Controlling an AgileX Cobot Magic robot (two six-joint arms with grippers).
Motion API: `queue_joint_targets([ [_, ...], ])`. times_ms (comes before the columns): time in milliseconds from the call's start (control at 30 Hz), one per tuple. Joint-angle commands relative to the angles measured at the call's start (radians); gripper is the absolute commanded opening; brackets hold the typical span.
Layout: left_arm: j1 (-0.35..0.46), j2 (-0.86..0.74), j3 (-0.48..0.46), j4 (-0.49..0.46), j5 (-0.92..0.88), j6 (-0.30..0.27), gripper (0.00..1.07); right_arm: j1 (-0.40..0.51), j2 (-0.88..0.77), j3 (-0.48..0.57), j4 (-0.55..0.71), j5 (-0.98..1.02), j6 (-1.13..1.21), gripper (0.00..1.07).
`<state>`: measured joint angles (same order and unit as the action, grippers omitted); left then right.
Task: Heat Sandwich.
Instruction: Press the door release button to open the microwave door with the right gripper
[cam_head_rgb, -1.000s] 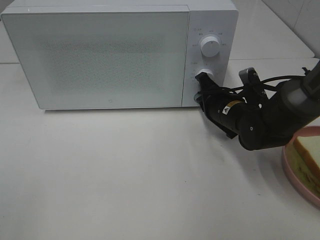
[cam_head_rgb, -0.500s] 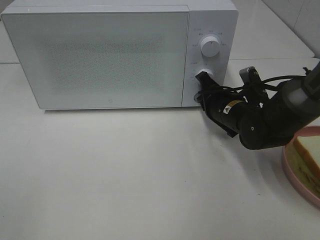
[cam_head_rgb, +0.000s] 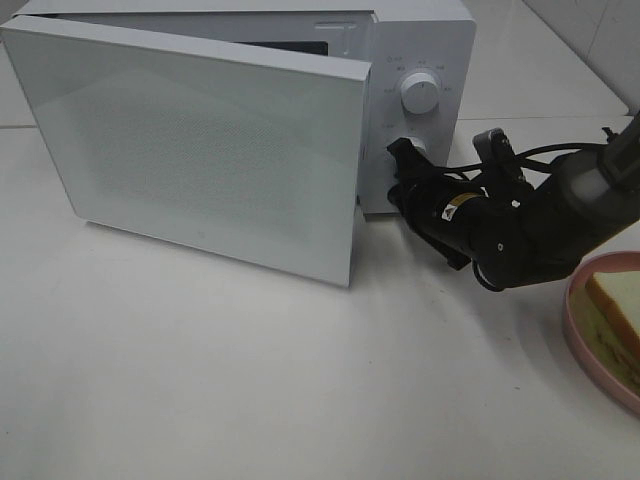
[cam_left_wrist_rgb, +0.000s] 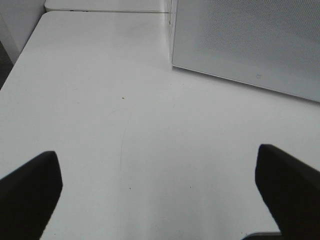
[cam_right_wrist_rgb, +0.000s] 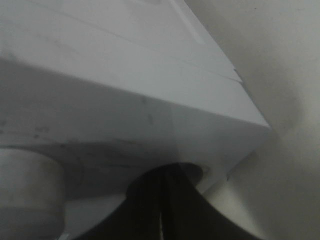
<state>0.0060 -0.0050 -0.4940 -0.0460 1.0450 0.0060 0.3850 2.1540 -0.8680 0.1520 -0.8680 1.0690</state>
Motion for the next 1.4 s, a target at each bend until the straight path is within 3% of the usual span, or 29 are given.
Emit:
queue_joint_targets([
  [33, 0.001, -0.020, 0.002, 0.000, -0.009, -0.006, 0.98, -0.047, -0.016, -0.100, 0.076, -0.221, 0.039, 0.00],
  [1200, 0.001, -0.020, 0.002, 0.000, -0.009, 0.000, 0.98, -0.047, -0.016, -0.100, 0.072, -0.217, 0.032, 0.00],
  [1400, 0.001, -0.020, 0.002, 0.000, -0.009, 0.000, 0.98, -0.044, -0.035, -0.046, 0.039, -0.218, 0.011, 0.00],
])
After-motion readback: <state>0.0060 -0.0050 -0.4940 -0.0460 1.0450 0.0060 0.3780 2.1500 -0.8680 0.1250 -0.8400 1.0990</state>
